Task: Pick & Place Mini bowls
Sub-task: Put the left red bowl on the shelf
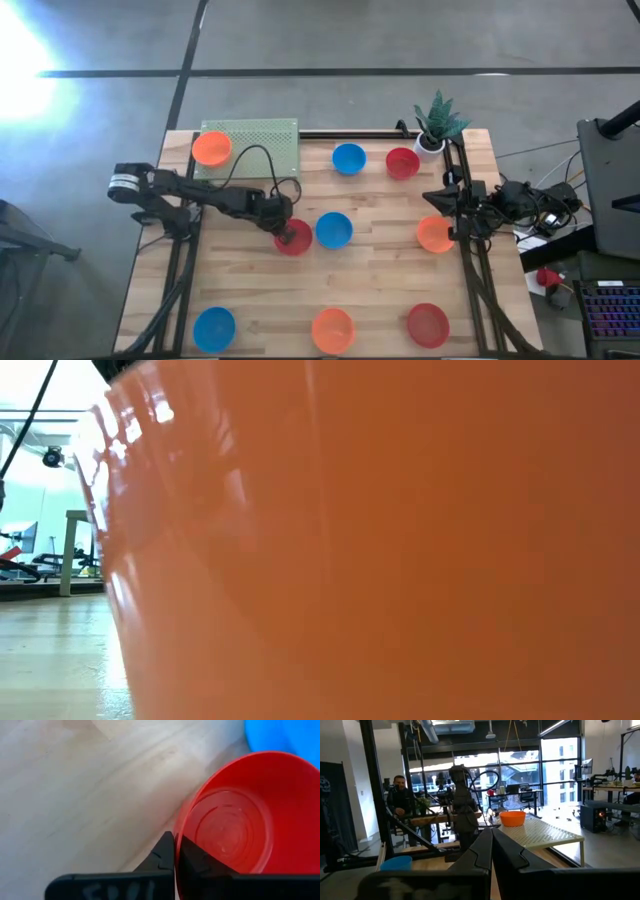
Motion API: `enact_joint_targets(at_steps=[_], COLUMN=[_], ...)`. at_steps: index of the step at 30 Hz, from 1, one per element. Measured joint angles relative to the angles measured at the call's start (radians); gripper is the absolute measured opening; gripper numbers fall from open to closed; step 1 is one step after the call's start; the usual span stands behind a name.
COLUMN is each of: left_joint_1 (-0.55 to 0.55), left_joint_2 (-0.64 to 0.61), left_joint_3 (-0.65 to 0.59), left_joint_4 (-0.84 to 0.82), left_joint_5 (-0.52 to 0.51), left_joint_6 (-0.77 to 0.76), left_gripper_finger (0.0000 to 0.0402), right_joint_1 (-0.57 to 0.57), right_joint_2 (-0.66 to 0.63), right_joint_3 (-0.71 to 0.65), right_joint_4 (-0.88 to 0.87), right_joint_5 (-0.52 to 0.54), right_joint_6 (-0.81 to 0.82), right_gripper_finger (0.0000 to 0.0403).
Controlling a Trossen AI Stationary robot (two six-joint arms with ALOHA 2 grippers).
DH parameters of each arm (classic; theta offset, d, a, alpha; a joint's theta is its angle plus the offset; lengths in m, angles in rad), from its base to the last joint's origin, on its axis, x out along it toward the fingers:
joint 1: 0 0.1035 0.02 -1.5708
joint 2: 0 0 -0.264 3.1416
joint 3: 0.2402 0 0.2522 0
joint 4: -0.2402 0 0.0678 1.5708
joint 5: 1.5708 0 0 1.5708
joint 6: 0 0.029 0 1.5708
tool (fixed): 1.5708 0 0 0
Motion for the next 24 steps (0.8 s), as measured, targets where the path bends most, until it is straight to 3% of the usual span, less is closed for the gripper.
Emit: enact_joint_targets(at_steps=[13, 24], left_joint_1=[0.025, 0.06], left_joint_2=[-0.196, -0.328], left_joint_3=[0.025, 0.254], left_joint_4=[-0.025, -0.337], left_joint_5=[0.151, 0.215], left_joint_6=[-0.025, 0.017], left_gripper_finger=[0.0001, 0.0], right_joint_1=[0.0, 0.0], right_joint_2=[0.0, 0.0], right_joint_3=[0.0, 0.0], right_joint_4=[0.0, 0.0], right_joint_5=[0.001, 0.003], right_joint_6=[-0.002, -0.004], right_gripper_finger=[0.0008, 0.0008])
